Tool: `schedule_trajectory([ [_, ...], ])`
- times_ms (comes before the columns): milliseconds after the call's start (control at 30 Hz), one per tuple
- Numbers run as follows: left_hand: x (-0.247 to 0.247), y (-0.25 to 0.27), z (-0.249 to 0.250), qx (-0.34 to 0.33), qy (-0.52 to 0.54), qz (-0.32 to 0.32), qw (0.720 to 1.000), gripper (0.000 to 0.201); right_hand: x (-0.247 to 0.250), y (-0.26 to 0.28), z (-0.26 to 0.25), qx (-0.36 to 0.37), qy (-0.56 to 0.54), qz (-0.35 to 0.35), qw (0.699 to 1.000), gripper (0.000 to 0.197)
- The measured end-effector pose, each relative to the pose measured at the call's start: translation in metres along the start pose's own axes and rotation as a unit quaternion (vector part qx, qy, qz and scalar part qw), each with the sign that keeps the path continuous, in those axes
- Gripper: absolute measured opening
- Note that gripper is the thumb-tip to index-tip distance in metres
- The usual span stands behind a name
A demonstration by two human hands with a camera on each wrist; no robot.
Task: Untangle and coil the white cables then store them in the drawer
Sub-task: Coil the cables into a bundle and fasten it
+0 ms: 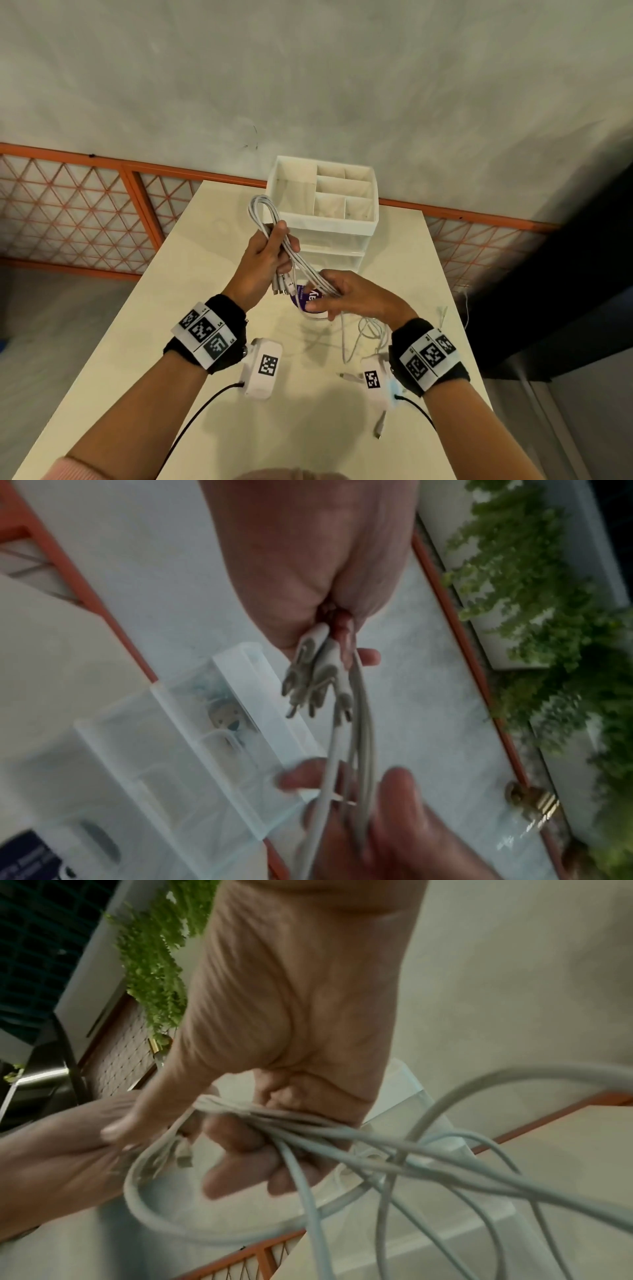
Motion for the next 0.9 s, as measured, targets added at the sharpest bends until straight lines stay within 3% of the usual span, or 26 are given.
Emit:
schedule_trajectory([
  [67,-0.005,-0.001,0.0,0.006,0.035,0.007,0.999,0.031,-0.011,-0.006,0.001,-0.006,0.038,-0.022,0.999,0.03],
  [133,-0.01,-0.001,0.002,0.004,0.035,-0.008,0.999,0.03,-0.022,-0.01,0.004,-0.006,0.071,-0.023,0.997,0.02],
  [333,0.007,-0.002,0.004,-0.011,-0.084,-0.018,0.996,0.037,0.009,0.0,0.007,-0.007,0.096,0.074,0.993,0.01],
  [400,0.011,-0.003,0.001,-0.026,-0.124,0.014,0.992,0.04,0.017,0.003,0.0,0.03,0.124,0.107,0.986,0.006],
  [533,0.018,-0.009,-0.001,-0.069,-0.156,0.128,0.977,0.046,0.003,0.007,-0.027,0.079,0.112,0.098,0.986,0.03],
  [633,0.021,-0.015,-0.006,-0.054,-0.13,0.162,0.977,0.042,-0.01,0.008,-0.042,0.102,0.133,0.12,0.979,0.026],
  [733,0.018,-0.017,-0.01,-0.014,-0.057,0.164,0.985,0.038,-0.036,0.005,-0.038,0.084,0.151,0.084,0.981,0.024],
  [900,0.021,-0.025,0.001,-0.029,-0.002,0.141,0.99,0.035,-0.043,0.004,-0.009,-0.011,0.069,-0.016,0.997,0.05],
])
Point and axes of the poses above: each hand's wrist, its own y-axis away from the middle knuckle, its own x-axis out of the back of the hand, z = x × y, the point moved 6 cm from there along -y, towards the middle knuckle, and after that the axes turned 4 degrees about -x, right-handed, at the moved point
